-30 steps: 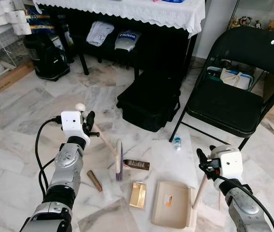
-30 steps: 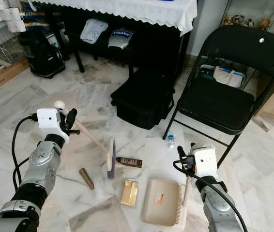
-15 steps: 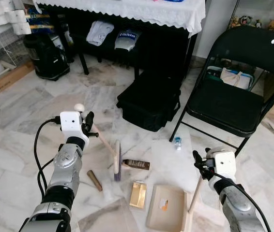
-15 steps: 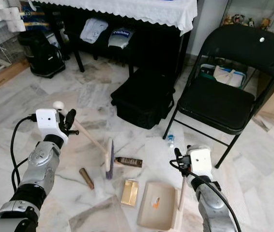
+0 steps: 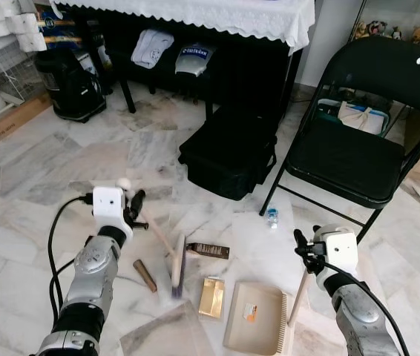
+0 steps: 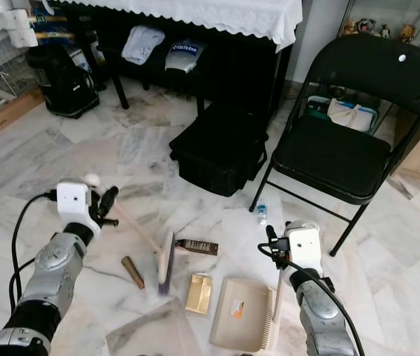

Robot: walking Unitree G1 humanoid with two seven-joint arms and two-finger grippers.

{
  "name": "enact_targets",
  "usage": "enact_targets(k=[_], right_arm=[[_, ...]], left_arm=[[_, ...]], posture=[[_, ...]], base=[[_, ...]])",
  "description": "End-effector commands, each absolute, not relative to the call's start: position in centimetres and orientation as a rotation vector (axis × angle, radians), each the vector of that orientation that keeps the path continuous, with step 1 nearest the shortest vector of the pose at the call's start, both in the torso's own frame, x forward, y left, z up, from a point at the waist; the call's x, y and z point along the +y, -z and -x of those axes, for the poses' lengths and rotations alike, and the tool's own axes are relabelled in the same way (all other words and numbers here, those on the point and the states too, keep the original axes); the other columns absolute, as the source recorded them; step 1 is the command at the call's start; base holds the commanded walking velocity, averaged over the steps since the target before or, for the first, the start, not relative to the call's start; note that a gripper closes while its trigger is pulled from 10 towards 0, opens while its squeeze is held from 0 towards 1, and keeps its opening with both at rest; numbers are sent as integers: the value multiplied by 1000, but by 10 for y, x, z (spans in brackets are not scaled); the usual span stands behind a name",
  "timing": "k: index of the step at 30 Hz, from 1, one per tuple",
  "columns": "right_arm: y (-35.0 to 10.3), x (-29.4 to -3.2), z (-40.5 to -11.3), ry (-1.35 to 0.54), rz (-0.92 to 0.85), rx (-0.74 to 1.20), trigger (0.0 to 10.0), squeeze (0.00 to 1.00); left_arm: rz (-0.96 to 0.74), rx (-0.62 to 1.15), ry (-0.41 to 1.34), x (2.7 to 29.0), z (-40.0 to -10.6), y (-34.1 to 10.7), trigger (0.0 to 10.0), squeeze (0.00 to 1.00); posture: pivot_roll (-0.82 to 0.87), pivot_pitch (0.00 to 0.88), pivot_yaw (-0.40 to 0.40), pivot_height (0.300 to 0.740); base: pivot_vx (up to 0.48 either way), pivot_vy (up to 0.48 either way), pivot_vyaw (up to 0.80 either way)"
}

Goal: Sweep floor

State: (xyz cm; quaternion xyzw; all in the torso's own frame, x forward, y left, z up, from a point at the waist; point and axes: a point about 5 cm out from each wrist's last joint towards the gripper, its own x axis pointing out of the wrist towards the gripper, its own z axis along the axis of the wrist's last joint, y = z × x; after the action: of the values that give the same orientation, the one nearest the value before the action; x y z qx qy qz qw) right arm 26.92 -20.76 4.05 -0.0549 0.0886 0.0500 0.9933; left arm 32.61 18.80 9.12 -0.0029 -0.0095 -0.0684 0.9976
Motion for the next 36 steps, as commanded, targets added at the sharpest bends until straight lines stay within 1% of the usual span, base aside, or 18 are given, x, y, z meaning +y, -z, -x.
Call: enact_targets(k=[1,8,10,15,21,24,30,35,36], right_arm=[[-34,-206,-266,-104,112,207,10000,0],[-34,-206,-267,-100,111,199,10000,0],[-33,-206,-267,-100,111,197,10000,0],[-33,-207,-268,-100,113,195,10000,0],[-33,-208,-268,-100,115,195,10000,0],[-33,-208,-269,-101,115,193,10000,0],[-34,-208,-271,-100,118,191,10000,0],[-35,-209,-271,-97,119,188,10000,0],[-35,-210,-271,-97,120,187,10000,0]], left_arm=[[-51,-49,144,193,-326,-101,10000,0],[-85,-24,155,198,-318,-95,10000,0],[-129,-13,174,199,-315,-93,10000,0],[-177,11,196,204,-309,-88,10000,0],[-167,44,217,208,-305,-85,10000,0],[-131,91,320,200,-302,-80,10000,0],[-93,168,442,189,-298,-73,10000,0],[-46,193,470,186,-298,-73,10000,0],[-15,209,481,184,-298,-72,10000,0]], posture=[[-20,149,60,740],[-18,149,61,740],[-18,149,61,740],[-13,151,61,740],[-12,152,60,740],[-10,153,58,740],[-10,153,58,740],[-10,153,58,740],[-14,154,59,740]], base=[[0,0,0],[0,0,0],[0,0,0],[0,0,0],[0,0,0],[0,0,0],[0,0,0],[0,0,0],[0,0,0]])
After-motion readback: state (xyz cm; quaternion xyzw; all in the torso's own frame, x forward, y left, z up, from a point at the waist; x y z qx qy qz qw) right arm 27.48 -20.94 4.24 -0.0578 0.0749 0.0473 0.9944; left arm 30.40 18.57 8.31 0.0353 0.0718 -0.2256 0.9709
